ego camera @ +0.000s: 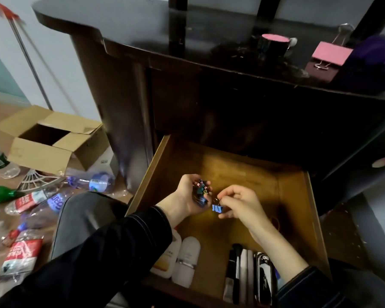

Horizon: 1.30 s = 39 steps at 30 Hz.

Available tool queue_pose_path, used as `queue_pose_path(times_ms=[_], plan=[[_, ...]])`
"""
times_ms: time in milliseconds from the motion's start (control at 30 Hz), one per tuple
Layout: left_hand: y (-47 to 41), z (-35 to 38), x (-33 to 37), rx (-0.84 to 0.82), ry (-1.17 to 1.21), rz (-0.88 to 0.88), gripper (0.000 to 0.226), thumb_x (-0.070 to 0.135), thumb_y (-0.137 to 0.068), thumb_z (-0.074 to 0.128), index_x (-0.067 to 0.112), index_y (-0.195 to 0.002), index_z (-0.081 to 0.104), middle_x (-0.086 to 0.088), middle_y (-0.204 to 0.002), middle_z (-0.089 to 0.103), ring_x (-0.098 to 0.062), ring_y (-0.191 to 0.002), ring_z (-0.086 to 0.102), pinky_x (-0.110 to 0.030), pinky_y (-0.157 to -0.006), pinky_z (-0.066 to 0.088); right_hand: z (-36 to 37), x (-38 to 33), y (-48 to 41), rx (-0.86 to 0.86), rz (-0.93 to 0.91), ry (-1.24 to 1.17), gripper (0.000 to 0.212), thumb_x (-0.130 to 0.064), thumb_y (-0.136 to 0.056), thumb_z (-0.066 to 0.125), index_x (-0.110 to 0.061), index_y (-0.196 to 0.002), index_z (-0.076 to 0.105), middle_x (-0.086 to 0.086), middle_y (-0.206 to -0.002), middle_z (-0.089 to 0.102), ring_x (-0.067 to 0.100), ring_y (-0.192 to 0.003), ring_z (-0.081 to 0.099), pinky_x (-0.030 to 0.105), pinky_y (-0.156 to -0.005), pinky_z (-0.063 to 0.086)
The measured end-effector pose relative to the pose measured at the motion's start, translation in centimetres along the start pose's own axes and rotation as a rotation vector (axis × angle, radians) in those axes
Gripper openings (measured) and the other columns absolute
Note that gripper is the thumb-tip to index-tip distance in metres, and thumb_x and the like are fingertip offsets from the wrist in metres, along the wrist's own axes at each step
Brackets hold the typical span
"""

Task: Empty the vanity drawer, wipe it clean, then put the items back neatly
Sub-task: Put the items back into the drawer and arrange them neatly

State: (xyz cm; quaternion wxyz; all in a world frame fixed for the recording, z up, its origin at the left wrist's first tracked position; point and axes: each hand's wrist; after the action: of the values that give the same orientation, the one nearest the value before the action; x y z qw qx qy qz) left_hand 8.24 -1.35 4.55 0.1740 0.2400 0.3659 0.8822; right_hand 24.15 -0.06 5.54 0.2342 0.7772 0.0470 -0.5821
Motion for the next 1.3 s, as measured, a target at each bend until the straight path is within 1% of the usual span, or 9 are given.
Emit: queue_pose_path(times_ms=[100,200,300,433,633,867,1067,1167,1300], plan=[[-0.8,-0.4,-0.1,0.061,-0.072,-0.060,0.029,0.030,-0.092,0.051,0.007,-0.076,0.058,-0.007,-0.073,0.055,-0.015,-0.058,0.045,-0.015,-0.039,0.034,-0.5,0.3,-0.4,-0.011,0.087,-0.154,0.014,0.005,-0.090,0.064,-0.004,-0.084,0.073,0.020,-0.097,0.072,0.028,-0.083,0.075,0.031,-0.060,0.059],[-1.2,-0.7,-0.2,0.053,-0.306,-0.111,0.025,0.028,-0.086,0.057,0.009,-0.070,0.057,-0.006,-0.069,0.056,-0.014,-0.052,0.045,-0.014,-0.038,0.029,-1.0,0.6,-0.8,-0.020,0.132,-0.266,0.013,0.005,-0.090,0.063,-0.004,-0.087,0.073,0.018,-0.090,0.072,0.022,-0.072,0.071,0.028,-0.057,0.056],[-1.0,-1.0,-0.1,-0.086,-0.521,-0.186,0.020,0.025,-0.084,0.055,0.006,-0.081,0.059,-0.007,-0.072,0.057,-0.015,-0.051,0.047,-0.014,-0.034,0.027,-1.5,0.8,-1.1,0.012,0.116,-0.266,0.011,0.003,-0.090,0.065,-0.004,-0.092,0.073,0.013,-0.084,0.073,0.018,-0.067,0.068,0.025,-0.054,0.054],[-0.6,-1.6,0.1,-0.300,-0.685,-0.259,0.024,0.025,-0.090,0.051,0.005,-0.094,0.065,-0.006,-0.082,0.059,-0.014,-0.055,0.052,-0.014,-0.034,0.029,-1.8,1.4,-1.3,0.102,0.092,-0.136,0.014,-0.001,-0.090,0.067,-0.011,-0.091,0.076,0.010,-0.088,0.076,0.017,-0.071,0.071,0.023,-0.054,0.053],[-0.4,-1.6,0.1,-0.360,-0.716,-0.235,0.027,0.029,-0.095,0.054,0.005,-0.098,0.065,-0.006,-0.085,0.060,-0.012,-0.055,0.053,-0.014,-0.036,0.030,-2.0,1.6,-1.2,0.117,0.053,-0.080,0.015,-0.004,-0.090,0.067,-0.014,-0.087,0.078,0.001,-0.080,0.077,0.011,-0.065,0.068,0.021,-0.052,0.050],[-0.6,-1.6,-0.6,-0.204,-0.734,-0.164,0.020,0.024,-0.088,0.060,0.004,-0.089,0.063,-0.006,-0.076,0.062,-0.013,-0.051,0.052,-0.014,-0.034,0.030,-1.8,1.5,-0.7,0.053,-0.018,0.074,0.019,-0.004,-0.091,0.063,-0.017,-0.090,0.077,0.004,-0.083,0.074,0.009,-0.065,0.064,0.020,-0.053,0.050],[-0.7,-1.5,-1.0,-0.065,-0.750,-0.104,0.019,0.022,-0.089,0.056,0.004,-0.087,0.061,-0.005,-0.074,0.061,-0.013,-0.050,0.051,-0.014,-0.032,0.030,-1.1,1.9,-0.6,0.011,-0.200,0.318,0.007,-0.035,-0.093,0.069,-0.029,-0.095,0.073,-0.012,-0.089,0.071,0.003,-0.079,0.066,0.018,-0.059,0.049],[-0.8,-1.5,-1.1,-0.036,-0.786,-0.078,0.016,0.021,-0.088,0.057,0.006,-0.090,0.061,-0.004,-0.073,0.061,-0.013,-0.052,0.050,-0.014,-0.034,0.029,-1.0,2.2,-0.8,0.045,-0.282,0.417,0.002,-0.028,-0.090,0.073,-0.027,-0.090,0.072,-0.011,-0.089,0.071,0.004,-0.081,0.065,0.019,-0.066,0.049],[-1.1,-1.6,-1.4,0.056,-0.797,-0.011,0.017,0.023,-0.088,0.058,0.007,-0.088,0.062,-0.004,-0.072,0.059,-0.012,-0.051,0.049,-0.015,-0.035,0.028,-1.5,2.6,-0.9,0.030,-0.241,0.446,0.008,-0.027,-0.088,0.074,-0.029,-0.081,0.071,-0.016,-0.072,0.068,-0.002,-0.067,0.061,0.015,-0.058,0.044]])
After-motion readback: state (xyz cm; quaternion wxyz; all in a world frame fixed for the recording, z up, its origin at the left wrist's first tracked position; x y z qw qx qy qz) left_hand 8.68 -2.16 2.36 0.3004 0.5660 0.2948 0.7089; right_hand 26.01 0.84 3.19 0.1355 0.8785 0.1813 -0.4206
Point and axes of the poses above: each hand's wrist, its own y-axis away from the middle knuckle, its own z-axis out of the palm, x = y × z
